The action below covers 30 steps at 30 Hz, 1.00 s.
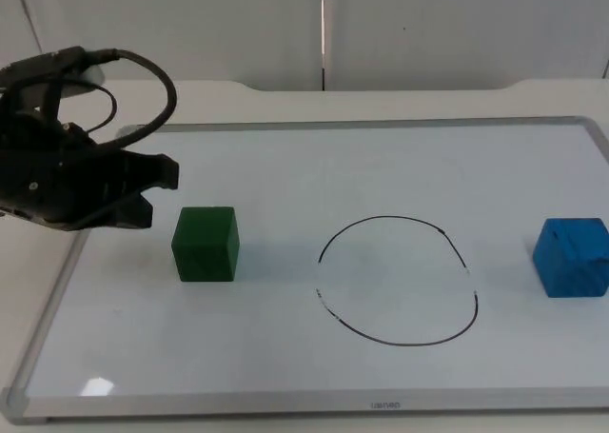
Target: Push the two cubes into the marked area.
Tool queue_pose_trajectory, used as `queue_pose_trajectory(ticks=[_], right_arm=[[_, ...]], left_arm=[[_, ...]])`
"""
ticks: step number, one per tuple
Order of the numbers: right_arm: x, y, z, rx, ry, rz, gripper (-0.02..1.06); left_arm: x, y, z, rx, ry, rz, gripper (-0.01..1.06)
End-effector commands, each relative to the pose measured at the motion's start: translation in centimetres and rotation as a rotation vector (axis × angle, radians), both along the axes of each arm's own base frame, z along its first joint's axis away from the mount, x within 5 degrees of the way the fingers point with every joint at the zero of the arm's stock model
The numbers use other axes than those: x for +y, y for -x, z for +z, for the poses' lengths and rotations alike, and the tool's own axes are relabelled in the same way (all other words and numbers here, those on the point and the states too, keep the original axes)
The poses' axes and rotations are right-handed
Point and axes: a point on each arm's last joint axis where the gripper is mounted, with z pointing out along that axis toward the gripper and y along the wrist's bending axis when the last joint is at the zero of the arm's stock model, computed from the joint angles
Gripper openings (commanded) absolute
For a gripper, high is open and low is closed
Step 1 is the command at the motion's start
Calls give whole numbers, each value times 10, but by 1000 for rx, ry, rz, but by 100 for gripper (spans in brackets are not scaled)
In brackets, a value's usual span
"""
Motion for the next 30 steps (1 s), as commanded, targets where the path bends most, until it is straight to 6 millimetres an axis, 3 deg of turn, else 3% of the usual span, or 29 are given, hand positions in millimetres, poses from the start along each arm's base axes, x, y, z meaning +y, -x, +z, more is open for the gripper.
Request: queue_pose_trajectory(ticks=[1, 15, 30], right_arm=[[0, 0, 0, -7, 0, -1, 105], [0, 0, 0, -7, 0, -1, 105], [0, 0, 0, -7, 0, -1, 105]], left_arm=[[-2, -4, -1, -1, 5, 1, 0], [-6, -16, -31, 73, 7, 2, 0], [-17, -21, -35, 76, 28, -24, 0]])
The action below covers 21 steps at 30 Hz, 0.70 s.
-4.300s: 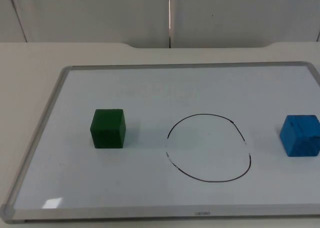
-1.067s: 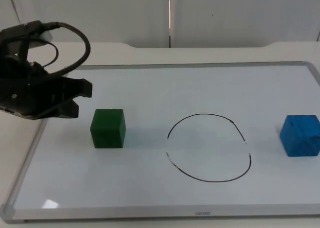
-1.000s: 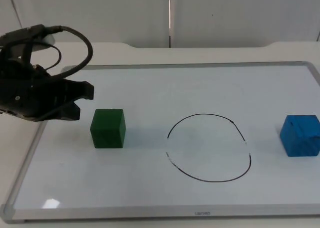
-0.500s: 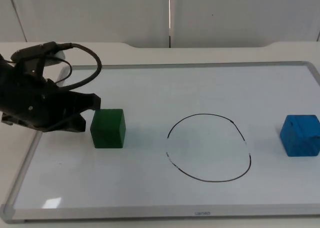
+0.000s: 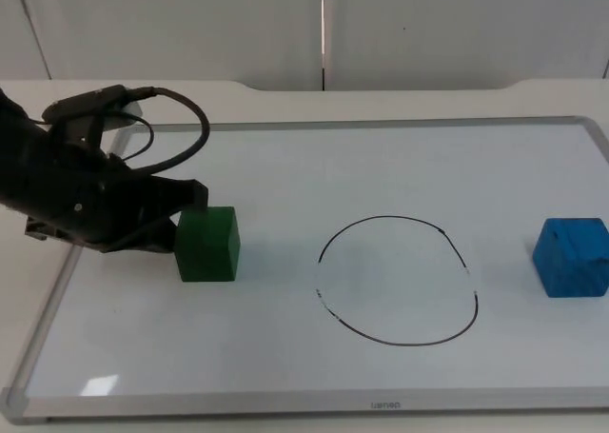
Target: Push the two cubes into the marked area.
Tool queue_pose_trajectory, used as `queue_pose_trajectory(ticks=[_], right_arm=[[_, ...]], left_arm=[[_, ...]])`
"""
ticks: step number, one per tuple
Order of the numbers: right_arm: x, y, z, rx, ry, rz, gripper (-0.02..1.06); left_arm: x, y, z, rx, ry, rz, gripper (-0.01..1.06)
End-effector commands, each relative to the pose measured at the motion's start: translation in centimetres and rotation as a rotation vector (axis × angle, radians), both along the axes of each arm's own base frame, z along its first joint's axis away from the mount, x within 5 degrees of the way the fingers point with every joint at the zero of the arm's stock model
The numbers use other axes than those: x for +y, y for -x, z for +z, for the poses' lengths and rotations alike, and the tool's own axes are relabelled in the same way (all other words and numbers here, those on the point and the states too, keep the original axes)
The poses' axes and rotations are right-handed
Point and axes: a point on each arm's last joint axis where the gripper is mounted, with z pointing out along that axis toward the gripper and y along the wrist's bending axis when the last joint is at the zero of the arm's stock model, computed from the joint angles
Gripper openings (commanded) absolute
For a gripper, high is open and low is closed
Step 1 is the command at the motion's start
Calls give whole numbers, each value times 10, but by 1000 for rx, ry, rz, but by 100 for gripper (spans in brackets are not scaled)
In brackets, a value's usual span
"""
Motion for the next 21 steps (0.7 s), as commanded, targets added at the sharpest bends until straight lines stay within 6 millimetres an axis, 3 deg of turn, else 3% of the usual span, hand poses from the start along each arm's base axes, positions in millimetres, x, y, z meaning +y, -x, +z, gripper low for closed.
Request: queue_pose_trajectory(ticks=[1, 21], right_arm=[[0, 0, 0, -7, -2, -1, 105], [0, 0, 0, -7, -2, -1, 105]], left_arm=[[-7, 0, 1, -4, 2, -13, 0], [-23, 4, 1, -2, 22, -30, 0]])
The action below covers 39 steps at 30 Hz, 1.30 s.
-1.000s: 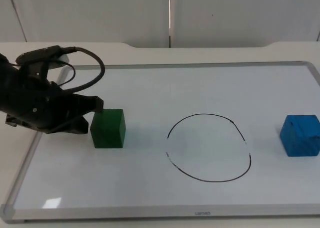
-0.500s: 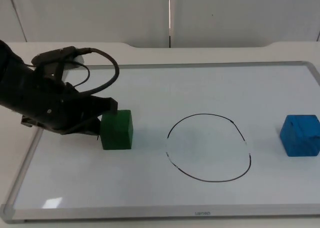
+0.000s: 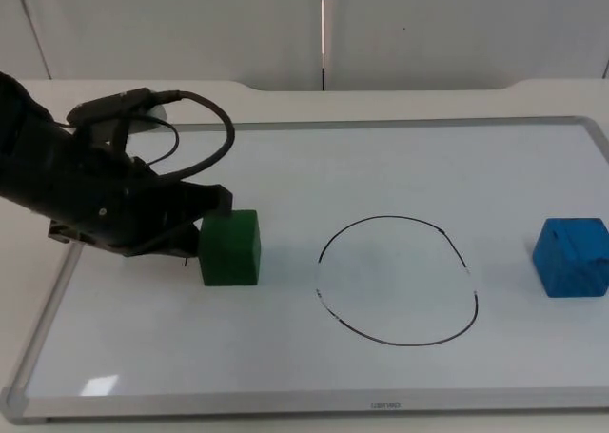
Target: Push the two cubes into the marked area.
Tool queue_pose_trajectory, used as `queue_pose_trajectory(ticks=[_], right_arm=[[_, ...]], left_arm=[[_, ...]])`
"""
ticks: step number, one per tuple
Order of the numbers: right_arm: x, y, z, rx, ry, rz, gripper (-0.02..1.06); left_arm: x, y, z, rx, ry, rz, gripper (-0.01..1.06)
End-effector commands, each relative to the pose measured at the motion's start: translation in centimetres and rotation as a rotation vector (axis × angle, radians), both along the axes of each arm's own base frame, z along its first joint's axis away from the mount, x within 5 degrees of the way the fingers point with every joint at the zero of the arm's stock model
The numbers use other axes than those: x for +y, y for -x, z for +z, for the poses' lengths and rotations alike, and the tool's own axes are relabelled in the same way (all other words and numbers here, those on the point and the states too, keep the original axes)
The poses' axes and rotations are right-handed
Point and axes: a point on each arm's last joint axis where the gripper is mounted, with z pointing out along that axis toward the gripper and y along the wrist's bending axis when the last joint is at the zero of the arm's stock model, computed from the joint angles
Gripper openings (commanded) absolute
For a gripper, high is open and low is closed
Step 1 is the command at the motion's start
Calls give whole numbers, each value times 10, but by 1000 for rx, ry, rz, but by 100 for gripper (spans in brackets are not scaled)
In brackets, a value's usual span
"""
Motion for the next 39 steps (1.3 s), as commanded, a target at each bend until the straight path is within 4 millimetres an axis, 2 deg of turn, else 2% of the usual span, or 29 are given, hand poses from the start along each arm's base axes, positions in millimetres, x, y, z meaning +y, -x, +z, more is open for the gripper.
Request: queue_pose_trajectory(ticks=[1, 39], right_arm=[[0, 0, 0, -7, -2, -1, 105], [0, 0, 0, -7, -2, -1, 105]], left_arm=[[-7, 0, 1, -2, 16, -2, 0], [-35, 6, 4, 4, 84, -26, 0]])
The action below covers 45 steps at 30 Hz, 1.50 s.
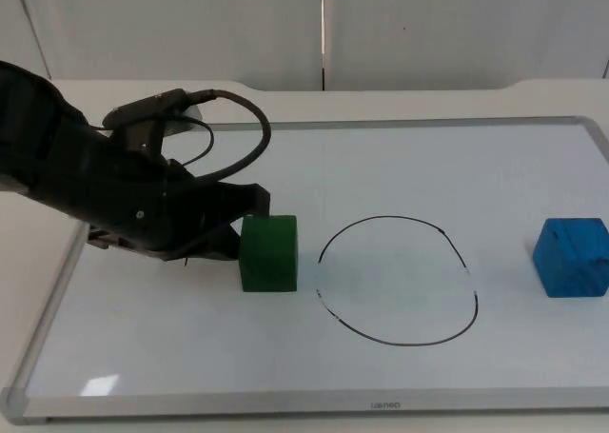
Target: Push the two cubes into the marked area.
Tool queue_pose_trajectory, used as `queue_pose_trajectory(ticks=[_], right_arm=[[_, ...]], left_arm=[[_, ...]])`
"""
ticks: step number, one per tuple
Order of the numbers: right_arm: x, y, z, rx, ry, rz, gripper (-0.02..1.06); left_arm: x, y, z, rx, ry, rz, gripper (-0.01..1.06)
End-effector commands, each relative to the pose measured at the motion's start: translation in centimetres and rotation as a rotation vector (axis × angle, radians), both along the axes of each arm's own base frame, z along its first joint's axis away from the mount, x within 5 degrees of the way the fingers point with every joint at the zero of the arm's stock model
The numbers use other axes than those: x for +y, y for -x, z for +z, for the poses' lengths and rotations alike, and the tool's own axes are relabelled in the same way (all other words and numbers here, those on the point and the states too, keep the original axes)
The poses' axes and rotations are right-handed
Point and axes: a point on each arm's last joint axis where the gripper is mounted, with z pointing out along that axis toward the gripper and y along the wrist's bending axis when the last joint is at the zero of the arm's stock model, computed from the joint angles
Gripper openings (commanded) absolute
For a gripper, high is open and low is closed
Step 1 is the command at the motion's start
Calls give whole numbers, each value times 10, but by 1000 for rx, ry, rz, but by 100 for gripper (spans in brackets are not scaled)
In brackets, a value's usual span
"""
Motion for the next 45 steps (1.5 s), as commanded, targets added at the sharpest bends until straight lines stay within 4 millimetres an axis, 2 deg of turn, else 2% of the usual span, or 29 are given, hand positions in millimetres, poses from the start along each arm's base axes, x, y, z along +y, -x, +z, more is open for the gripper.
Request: queue_pose_trajectory(ticks=[1, 8, 14, 17, 45], right_arm=[[0, 0, 0, -7, -2, -1, 105], [0, 0, 0, -7, -2, -1, 105], [0, 0, 0, -7, -2, -1, 105], [0, 0, 0, -7, -2, -1, 105], [0, 0, 0, -7, -2, -1, 105]], left_arm=[[-9, 1, 3, -7, 20, -10, 0], [-18, 2, 3, -15, 14, -26, 0], [-20, 5, -15, 40, 21, -38, 0], [-20, 4, -18, 48, 21, -37, 0], [-30, -4, -8, -10, 59, -98, 0]])
